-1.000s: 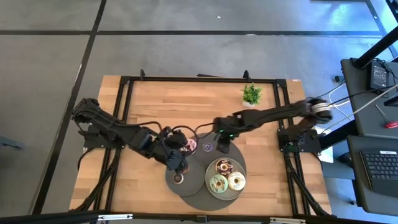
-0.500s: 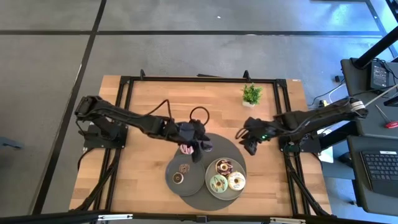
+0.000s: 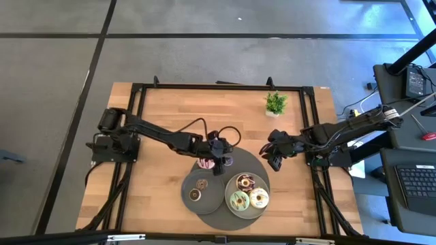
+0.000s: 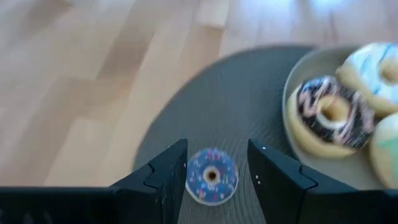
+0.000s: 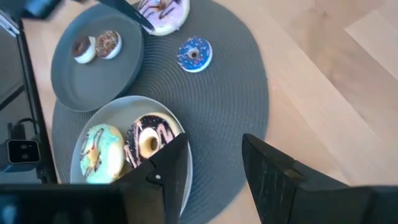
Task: Pick & Place donuts
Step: Put the small violet donut on the black plate
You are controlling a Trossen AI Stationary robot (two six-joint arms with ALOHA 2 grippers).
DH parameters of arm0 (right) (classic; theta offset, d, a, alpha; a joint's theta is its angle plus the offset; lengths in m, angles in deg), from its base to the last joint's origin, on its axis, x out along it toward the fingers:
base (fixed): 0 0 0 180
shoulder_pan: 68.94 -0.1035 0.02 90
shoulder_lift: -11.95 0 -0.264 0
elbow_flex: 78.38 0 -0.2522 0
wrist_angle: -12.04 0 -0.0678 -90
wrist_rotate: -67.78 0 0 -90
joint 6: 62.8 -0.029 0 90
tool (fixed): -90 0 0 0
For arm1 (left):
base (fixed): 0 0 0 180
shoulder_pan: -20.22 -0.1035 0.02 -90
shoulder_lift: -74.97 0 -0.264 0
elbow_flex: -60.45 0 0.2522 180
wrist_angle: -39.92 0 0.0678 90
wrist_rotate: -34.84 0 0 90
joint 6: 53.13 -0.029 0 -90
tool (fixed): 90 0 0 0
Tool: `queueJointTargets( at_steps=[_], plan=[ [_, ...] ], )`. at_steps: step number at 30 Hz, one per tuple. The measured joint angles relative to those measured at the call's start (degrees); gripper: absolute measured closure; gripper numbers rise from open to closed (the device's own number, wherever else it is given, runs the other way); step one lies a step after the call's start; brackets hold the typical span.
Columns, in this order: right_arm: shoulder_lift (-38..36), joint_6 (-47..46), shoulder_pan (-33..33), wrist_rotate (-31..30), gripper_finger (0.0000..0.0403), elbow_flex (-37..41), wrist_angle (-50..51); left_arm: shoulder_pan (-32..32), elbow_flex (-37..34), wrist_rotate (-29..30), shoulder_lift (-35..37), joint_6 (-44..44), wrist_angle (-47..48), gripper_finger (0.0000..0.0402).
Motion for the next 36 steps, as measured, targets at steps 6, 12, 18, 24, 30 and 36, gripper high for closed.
queueJointTargets(
  at_steps=[6, 12, 18, 24, 30, 36],
  plan=[
    [0.62, 0.07, 0.0, 0.02, 0.0249, 0.0, -0.48, 0.03, 0.0, -1.8, -4.29, 0.0, -0.92, 0.0245],
    [0.8, 0.13, 0.0, 0.02, 0.0249, 0.0, -0.82, -0.13, 0.02, -0.99, -8.37, 4.1, -1.11, 0.0262],
    [0.81, 0.22, 0.0, 0.04, 0.0249, 0.0, -1.05, -0.61, 0.15, -0.4, -10.67, 11.22, -1.36, 0.0287],
    [0.81, 0.24, 0.0, 0.04, 0.0249, 0.0, -1.1, -0.61, 0.15, -0.13, -11.23, 11.58, -1.37, 0.0328],
    [0.81, 0.28, 0.0, 0.05, 0.0249, 0.0, -1.06, -0.63, 0.5, -0.13, -11.25, 11.1, -0.82, 0.0383],
    [0.81, 0.46, 0.0, 0.07, 0.0249, 0.0, -1.02, -0.88, 2.94, -0.41, -8.7, 8.35, 0.47, 0.0397]
  ],
)
